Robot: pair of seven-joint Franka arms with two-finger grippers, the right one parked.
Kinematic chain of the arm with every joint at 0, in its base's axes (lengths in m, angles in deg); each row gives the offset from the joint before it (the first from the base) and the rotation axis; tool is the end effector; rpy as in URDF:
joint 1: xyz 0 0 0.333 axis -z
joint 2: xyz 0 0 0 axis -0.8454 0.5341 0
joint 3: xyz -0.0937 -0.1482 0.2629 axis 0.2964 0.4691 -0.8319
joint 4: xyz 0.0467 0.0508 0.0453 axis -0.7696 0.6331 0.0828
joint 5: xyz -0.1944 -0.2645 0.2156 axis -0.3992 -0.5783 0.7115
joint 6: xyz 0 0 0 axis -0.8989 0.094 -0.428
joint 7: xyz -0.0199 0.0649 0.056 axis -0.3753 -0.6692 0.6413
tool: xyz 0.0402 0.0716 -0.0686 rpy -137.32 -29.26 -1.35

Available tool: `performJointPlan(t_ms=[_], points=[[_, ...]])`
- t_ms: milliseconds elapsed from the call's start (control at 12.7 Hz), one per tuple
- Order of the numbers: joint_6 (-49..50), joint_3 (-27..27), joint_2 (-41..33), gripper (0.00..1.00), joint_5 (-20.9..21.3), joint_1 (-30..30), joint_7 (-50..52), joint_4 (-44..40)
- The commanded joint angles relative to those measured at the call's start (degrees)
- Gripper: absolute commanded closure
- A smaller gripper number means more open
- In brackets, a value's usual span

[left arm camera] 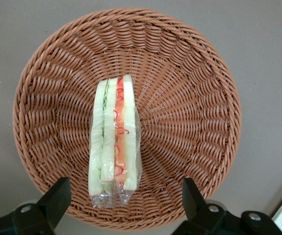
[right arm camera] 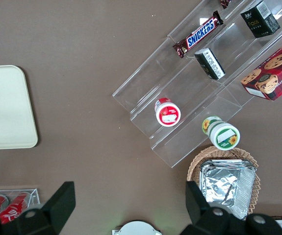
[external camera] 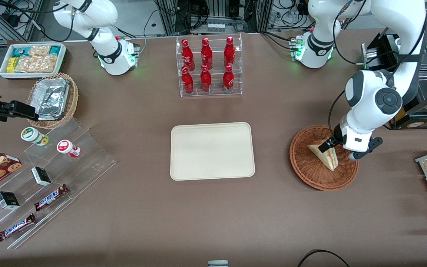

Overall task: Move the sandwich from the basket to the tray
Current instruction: 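Close the left gripper on the sandwich's wrapped end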

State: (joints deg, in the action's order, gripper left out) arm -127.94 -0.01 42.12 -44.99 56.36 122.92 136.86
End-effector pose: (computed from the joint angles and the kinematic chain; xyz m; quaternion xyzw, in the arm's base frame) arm 0.5451 -0.0685 0.3193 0.9612 0.2753 -0.0019 0.0158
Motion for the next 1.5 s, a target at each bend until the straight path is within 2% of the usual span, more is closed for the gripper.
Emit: performJointPlan(t_ms=[0, 472, 709, 945, 1024, 1102, 1181, 1260, 1417], points=[[-1.04, 0.04, 0.46, 0.00, -0.17, -0.06, 1.14, 0.74], [-1.30, -0.30, 3.88, 0.00, -0.08, -0.06, 1.13, 0.83], [-1.65, -0.48, 5.64, 0.00, 2.46, -0.06, 1.40, 0.74], [-3.06, -1.54, 7.05, 0.00, 2.46, -0.06, 1.40, 0.74], [-3.67, -1.54, 7.40, 0.03, 2.46, -0.06, 1.40, 0.83], [-3.85, -1.54, 7.67, 0.35, 2.46, -0.06, 1.49, 0.83], [-3.85, -1.54, 7.67, 0.76, 2.55, -0.06, 1.49, 1.00], [-3.76, -1.62, 7.41, 1.00, 2.55, -0.06, 1.40, 1.00], [-3.33, -1.63, 7.14, 1.00, 2.55, -0.06, 1.57, 0.92]])
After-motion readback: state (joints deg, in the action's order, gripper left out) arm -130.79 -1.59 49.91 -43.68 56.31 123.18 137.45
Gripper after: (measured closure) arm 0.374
